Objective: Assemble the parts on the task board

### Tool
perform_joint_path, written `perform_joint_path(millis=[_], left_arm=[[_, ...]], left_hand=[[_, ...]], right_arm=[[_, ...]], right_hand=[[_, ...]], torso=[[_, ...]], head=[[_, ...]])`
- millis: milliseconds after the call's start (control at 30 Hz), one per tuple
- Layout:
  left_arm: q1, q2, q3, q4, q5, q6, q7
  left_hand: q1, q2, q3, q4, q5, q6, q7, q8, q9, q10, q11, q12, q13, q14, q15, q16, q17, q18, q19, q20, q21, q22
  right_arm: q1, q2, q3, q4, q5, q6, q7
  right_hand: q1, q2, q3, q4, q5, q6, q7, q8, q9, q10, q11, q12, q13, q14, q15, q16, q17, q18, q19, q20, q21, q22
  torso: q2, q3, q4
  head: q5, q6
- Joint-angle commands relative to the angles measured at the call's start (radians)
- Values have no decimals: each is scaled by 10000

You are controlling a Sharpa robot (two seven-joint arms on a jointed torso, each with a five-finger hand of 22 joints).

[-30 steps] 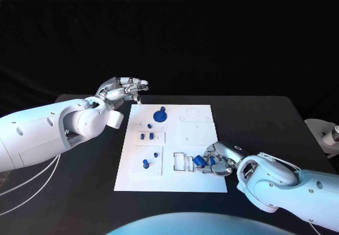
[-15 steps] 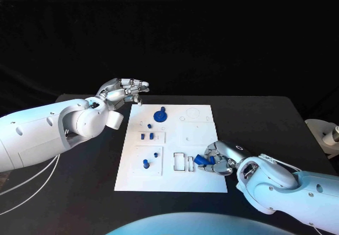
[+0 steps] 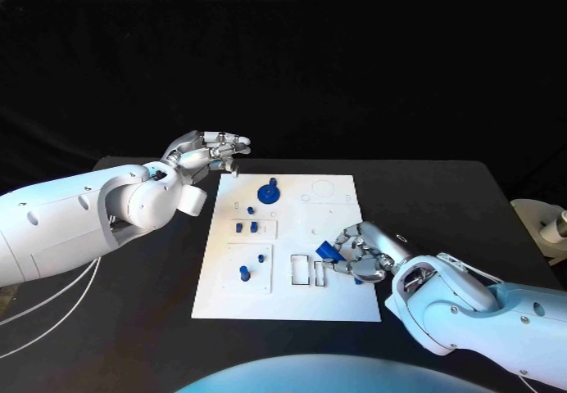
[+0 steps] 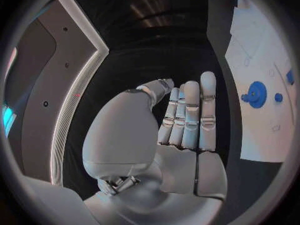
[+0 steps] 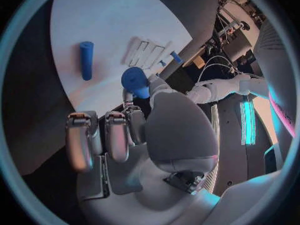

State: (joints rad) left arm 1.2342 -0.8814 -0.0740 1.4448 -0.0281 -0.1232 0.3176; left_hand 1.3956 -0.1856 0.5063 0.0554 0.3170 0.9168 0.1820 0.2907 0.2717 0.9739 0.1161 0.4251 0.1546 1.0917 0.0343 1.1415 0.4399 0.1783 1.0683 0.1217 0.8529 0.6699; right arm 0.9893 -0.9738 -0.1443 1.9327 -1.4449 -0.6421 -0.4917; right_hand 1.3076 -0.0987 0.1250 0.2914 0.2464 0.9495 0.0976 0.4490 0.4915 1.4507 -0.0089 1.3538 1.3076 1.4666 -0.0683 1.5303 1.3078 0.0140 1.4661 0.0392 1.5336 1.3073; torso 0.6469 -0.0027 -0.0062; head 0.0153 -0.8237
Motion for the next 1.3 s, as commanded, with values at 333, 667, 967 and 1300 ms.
perform_joint_path(millis=[333,667,967,1300], left_arm=[[9,13,6,47,43,195,30],[10,3,7,67,43,183,22],[10,0,7,73,43,188,16],[11,-14,7,81,44,192,-9]], left_hand=[[-79,7,2,63,39,-68,-26,59,11,-56,-19,67,13,-48,5,57,-9,59,-35,12,-67,-12],[-91,10,2,75,40,-78,-25,62,11,-66,-19,81,16,-49,5,62,-12,60,-35,15,-74,-17],[-91,10,2,75,40,-78,-25,62,11,-66,-19,81,16,-49,5,62,-12,60,-35,15,-74,-17],[-102,8,0,85,41,-95,-23,62,9,-78,-18,95,19,-51,6,67,-16,60,-35,17,-83,-23]], right_arm=[[-29,845,-17,-448,898,1059,102],[-38,1119,-20,-678,824,1349,-30],[-32,1306,-19,-868,738,1559,-104],[-28,1489,-19,-1103,606,1555,-155]], right_hand=[[-1129,215,-87,24,94,643,-395,173,-10,59,-72,-136,414,790,-100,50,1221,-56,923,-84,-23,2524],[-1720,157,-350,25,474,835,-479,308,44,169,-139,-17,599,800,-155,60,1275,-59,929,-129,-6,2529],[-1876,126,-466,22,364,863,-499,350,66,193,-157,6,646,805,-171,67,1304,-64,935,-144,14,2534],[-2593,215,-1221,34,-1039,805,-509,497,167,174,-160,-114,661,797,-179,48,1267,-51,915,-161,-48,2517]], torso=[[13,-1,9],[13,5,4],[8,0,-1],[18,-4,12]], head=[[68,-64],[145,-81],[155,-109],[164,-103]])
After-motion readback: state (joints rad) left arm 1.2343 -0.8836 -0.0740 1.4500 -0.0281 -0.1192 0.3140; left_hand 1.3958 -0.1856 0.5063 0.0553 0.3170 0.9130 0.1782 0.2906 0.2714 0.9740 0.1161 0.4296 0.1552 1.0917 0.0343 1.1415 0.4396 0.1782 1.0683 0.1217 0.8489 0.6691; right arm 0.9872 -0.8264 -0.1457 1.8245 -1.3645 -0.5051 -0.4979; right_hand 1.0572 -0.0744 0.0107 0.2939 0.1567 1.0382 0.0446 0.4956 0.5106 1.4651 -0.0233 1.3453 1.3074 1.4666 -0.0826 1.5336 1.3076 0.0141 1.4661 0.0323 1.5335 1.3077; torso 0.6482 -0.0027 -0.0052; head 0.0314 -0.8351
